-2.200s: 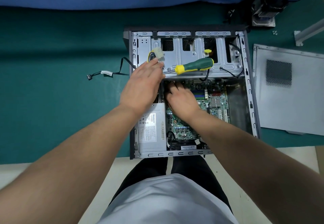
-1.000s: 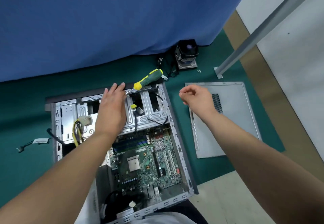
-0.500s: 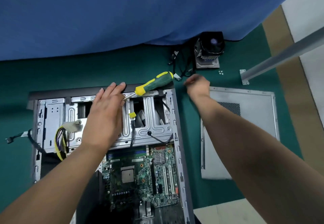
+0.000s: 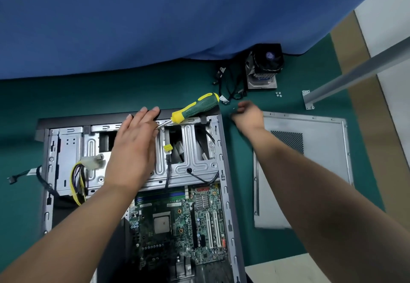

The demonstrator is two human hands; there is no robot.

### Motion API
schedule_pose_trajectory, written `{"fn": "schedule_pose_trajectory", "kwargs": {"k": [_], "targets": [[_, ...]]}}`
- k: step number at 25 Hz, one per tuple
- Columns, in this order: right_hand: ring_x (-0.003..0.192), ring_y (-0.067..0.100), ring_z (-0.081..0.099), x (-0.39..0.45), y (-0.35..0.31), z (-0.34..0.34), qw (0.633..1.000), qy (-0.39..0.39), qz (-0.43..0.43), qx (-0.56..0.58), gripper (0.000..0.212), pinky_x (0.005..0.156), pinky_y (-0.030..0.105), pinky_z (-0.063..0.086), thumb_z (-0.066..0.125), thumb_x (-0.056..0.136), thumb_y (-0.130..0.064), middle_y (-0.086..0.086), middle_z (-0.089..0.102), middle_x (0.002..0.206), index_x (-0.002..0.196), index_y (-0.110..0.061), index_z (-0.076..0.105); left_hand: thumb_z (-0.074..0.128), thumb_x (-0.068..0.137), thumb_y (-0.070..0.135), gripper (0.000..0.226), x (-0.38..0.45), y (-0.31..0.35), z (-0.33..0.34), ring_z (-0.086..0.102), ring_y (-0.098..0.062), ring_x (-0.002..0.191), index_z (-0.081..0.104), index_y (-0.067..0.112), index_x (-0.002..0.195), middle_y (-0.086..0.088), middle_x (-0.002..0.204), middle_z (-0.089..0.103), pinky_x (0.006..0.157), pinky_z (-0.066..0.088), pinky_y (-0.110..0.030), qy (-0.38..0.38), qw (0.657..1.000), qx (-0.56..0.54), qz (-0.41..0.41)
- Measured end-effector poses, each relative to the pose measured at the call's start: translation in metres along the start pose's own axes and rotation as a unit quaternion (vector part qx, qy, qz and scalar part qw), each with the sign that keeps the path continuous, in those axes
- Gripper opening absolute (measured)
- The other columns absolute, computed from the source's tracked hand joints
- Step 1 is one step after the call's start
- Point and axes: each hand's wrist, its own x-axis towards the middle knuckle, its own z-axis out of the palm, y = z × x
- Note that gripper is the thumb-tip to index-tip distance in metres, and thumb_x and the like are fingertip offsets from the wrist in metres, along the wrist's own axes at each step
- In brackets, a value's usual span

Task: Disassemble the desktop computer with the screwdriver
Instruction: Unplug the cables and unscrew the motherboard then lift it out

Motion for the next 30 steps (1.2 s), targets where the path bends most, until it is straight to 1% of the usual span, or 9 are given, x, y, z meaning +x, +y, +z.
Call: {"fn": "schedule_pose_trajectory", "kwargs": {"k": [5, 7, 9, 12, 15, 18, 22, 26, 30], "targets": [[0.08, 0.006, 0.063, -0.06, -0.023, -0.035, 0.993, 0.032, -0.055, 0.101, 0.023, 0.061, 0.009, 0.041, 0.071, 0.091, -0.029, -0.015, 0.068, 0.086, 0.112, -0.022, 0.068, 0.028, 0.109, 0.022, 0.034, -0.001, 0.001, -0.002, 0.039, -0.026, 0.147, 0.05, 0.011, 0.132, -0.007, 0.152, 0.052, 0.127, 0.008, -0.025, 0.003, 1.0, -0.004, 0.004], [0.073, 0.005, 0.063, -0.097, -0.036, -0.046, 0.982, 0.036, -0.087, 0.166, 0.015, 0.066, 0.013, 0.046, 0.069, 0.093, -0.034, -0.013, 0.069, 0.077, 0.105, -0.025, 0.068, 0.031, 0.108, 0.02, 0.038, -0.002, 0.003, -0.004, 0.04, -0.026, 0.146, 0.049, 0.01, 0.14, -0.009, 0.15, 0.054, 0.126, 0.008, -0.024, 0.004, 1.0, -0.017, 0.0], [0.081, 0.009, 0.069, -0.137, -0.048, -0.052, 0.974, 0.002, -0.104, 0.202, 0.019, 0.081, 0.028, 0.054, 0.066, 0.096, -0.038, -0.01, 0.074, 0.079, 0.112, -0.027, 0.064, 0.036, 0.109, 0.016, 0.04, -0.003, 0.006, -0.01, 0.04, -0.025, 0.147, 0.049, 0.009, 0.146, -0.011, 0.15, 0.054, 0.127, 0.009, -0.027, -0.005, 0.999, -0.052, -0.016], [0.089, 0.012, 0.072, -0.191, -0.058, -0.053, 0.969, -0.06, -0.107, 0.215, 0.06, 0.098, 0.044, 0.054, 0.064, 0.097, -0.042, -0.009, 0.076, 0.086, 0.149, -0.027, 0.039, 0.043, 0.108, 0.01, 0.04, -0.015, 0.017, -0.024, 0.041, -0.027, 0.147, 0.051, 0.008, 0.147, -0.013, 0.151, 0.054, 0.127, 0.019, -0.039, -0.03, 0.991, -0.123, -0.033], [0.082, 0.013, 0.075, -0.235, -0.062, -0.043, 0.947, -0.106, -0.116, 0.279, 0.082, 0.089, 0.042, 0.06, 0.066, 0.095, -0.04, -0.005, 0.077, 0.095, 0.157, -0.044, 0.013, 0.042, 0.108, 0.02, 0.04, -0.05, 0.039, -0.034, 0.047, -0.026, 0.141, 0.053, 0.014, 0.146, -0.007, 0.149, 0.056, 0.123, 0.03, -0.043, -0.034, 0.988, -0.151, -0.009], [0.077, 0.023, 0.077, -0.266, -0.057, -0.036, 0.935, -0.066, -0.098, 0.336, 0.067, 0.077, 0.04, 0.064, 0.07, 0.095, -0.028, 0.01, 0.071, 0.108, 0.143, -0.045, 0.027, 0.042, 0.107, 0.025, 0.041, -0.088, 0.053, -0.038, 0.05, -0.021, 0.139, 0.054, 0.018, 0.146, -0.001, 0.148, 0.057, 0.12, 0.037, -0.047, -0.067, 0.986, -0.15, 0.02], [0.071, 0.017, 0.074, -0.285, -0.036, -0.037, 0.959, -0.011, -0.146, 0.243, 0.059, 0.075, 0.051, 0.061, 0.07, 0.094, -0.022, 0.004, 0.071, 0.096, 0.13, -0.05, 0.032, 0.047, 0.107, 0.039, 0.04, -0.111, 0.036, -0.045, 0.04, -0.015, 0.148, 0.053, 0.027, 0.145, 0.009, 0.152, 0.052, 0.126, 0.021, -0.041, -0.099, 0.994, -0.012, 0.043], [0.069, 0.007, 0.069, -0.287, -0.011, -0.047, 0.971, 0.021, -0.209, 0.115, 0.072, 0.058, 0.023, 0.053, 0.067, 0.096, -0.027, -0.009, 0.069, 0.082, 0.145, -0.049, 0.02, 0.027, 0.107, 0.052, 0.053, -0.127, -0.006, -0.059, 0.032, -0.014, 0.151, 0.047, 0.029, 0.149, 0.007, 0.159, 0.044, 0.126, 0.011, -0.039, -0.092, 0.992, 0.08, -0.015], [0.065, 0.01, 0.067, -0.288, 0.011, -0.04, 0.967, 0.004, -0.254, 0.014, 0.071, 0.064, 0.043, 0.059, 0.064, 0.099, -0.029, -0.004, 0.067, 0.084, 0.149, -0.045, 0.016, 0.025, 0.104, 0.055, 0.061, -0.149, -0.022, -0.059, 0.012, -0.014, 0.158, 0.029, 0.033, 0.161, 0.008, 0.169, 0.02, 0.129, 0.003, -0.039, -0.11, 0.984, 0.143, -0.005]]}}
